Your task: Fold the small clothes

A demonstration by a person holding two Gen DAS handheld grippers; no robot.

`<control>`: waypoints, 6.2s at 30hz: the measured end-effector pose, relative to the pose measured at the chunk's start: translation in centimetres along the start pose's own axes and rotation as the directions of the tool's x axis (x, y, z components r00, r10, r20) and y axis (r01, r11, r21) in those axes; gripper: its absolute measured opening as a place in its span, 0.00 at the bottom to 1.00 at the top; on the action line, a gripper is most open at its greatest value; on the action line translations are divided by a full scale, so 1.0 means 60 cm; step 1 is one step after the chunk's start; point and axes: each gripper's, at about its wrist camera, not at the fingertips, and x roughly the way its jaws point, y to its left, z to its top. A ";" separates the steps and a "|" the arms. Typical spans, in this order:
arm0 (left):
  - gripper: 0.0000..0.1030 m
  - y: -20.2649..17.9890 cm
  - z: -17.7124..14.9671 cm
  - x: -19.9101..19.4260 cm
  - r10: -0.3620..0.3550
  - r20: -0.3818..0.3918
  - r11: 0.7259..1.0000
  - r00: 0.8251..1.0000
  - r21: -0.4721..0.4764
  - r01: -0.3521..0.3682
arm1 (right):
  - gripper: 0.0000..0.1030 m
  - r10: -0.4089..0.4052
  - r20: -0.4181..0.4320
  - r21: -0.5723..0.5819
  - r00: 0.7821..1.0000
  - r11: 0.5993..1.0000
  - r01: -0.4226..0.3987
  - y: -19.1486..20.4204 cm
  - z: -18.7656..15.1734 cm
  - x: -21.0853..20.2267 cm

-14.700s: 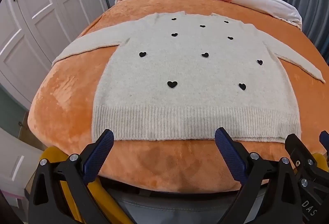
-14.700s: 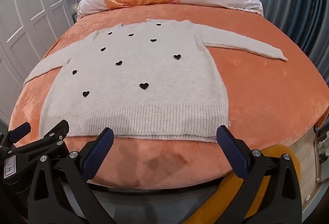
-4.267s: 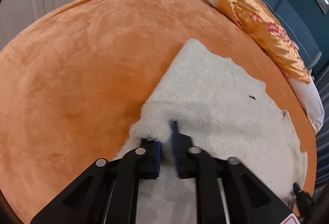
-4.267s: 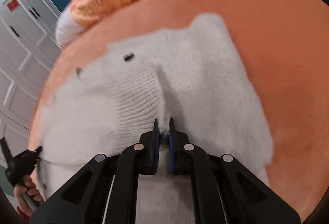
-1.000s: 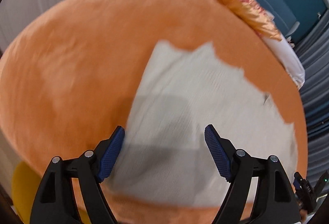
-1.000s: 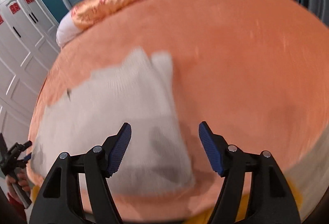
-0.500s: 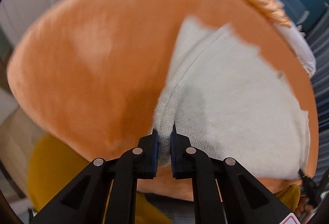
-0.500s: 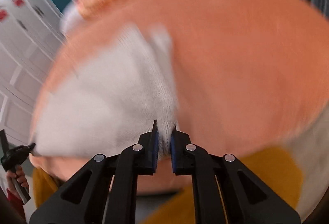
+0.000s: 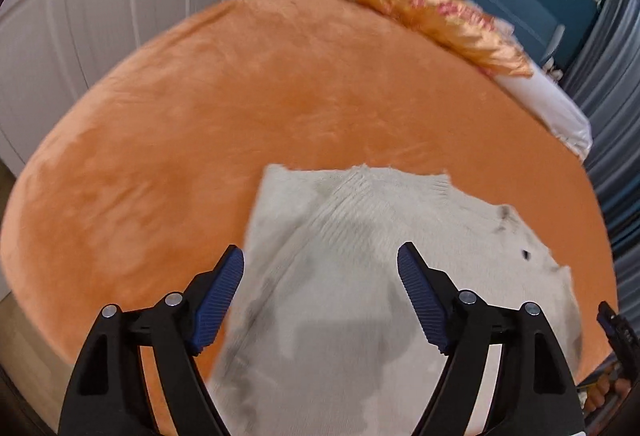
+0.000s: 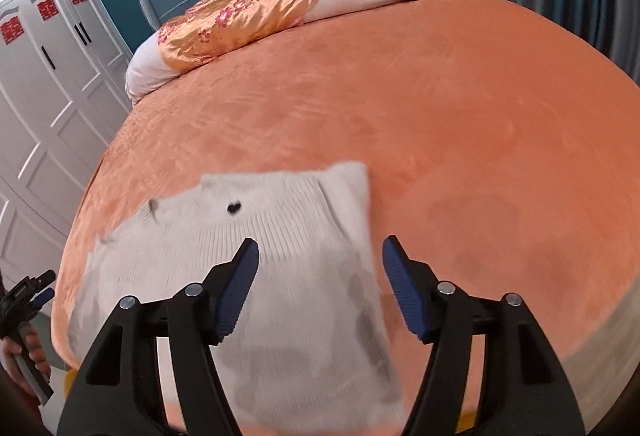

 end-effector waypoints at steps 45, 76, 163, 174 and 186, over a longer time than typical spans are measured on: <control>0.26 -0.177 -0.208 0.028 -0.029 -0.163 0.960 0.986 0.271 0.073 | 0.15 0.051 -0.259 -0.359 0.965 0.922 -0.146 0.228 -0.216 0.028; 0.10 0.098 -0.164 -0.048 0.030 -0.106 0.977 0.994 -0.208 -0.052 | 0.10 0.022 -0.007 0.064 1.000 0.998 -0.021 -0.023 -0.122 -0.112; 0.62 0.121 -0.165 -0.014 -0.100 -0.100 0.947 0.990 -0.314 0.064 | 0.15 -0.190 -0.279 -0.525 0.941 0.851 0.016 0.413 -0.189 0.160; 0.25 0.111 -0.145 -0.015 -0.115 -0.074 0.945 0.991 -0.316 0.086 | 0.15 -0.164 -0.281 -0.514 0.946 0.858 -0.004 0.407 -0.190 0.155; 0.16 -0.031 -0.091 -0.122 -0.196 0.055 0.971 0.979 -0.124 0.202 | 0.15 -0.103 -0.293 -0.477 0.951 0.878 -0.052 0.389 -0.183 0.147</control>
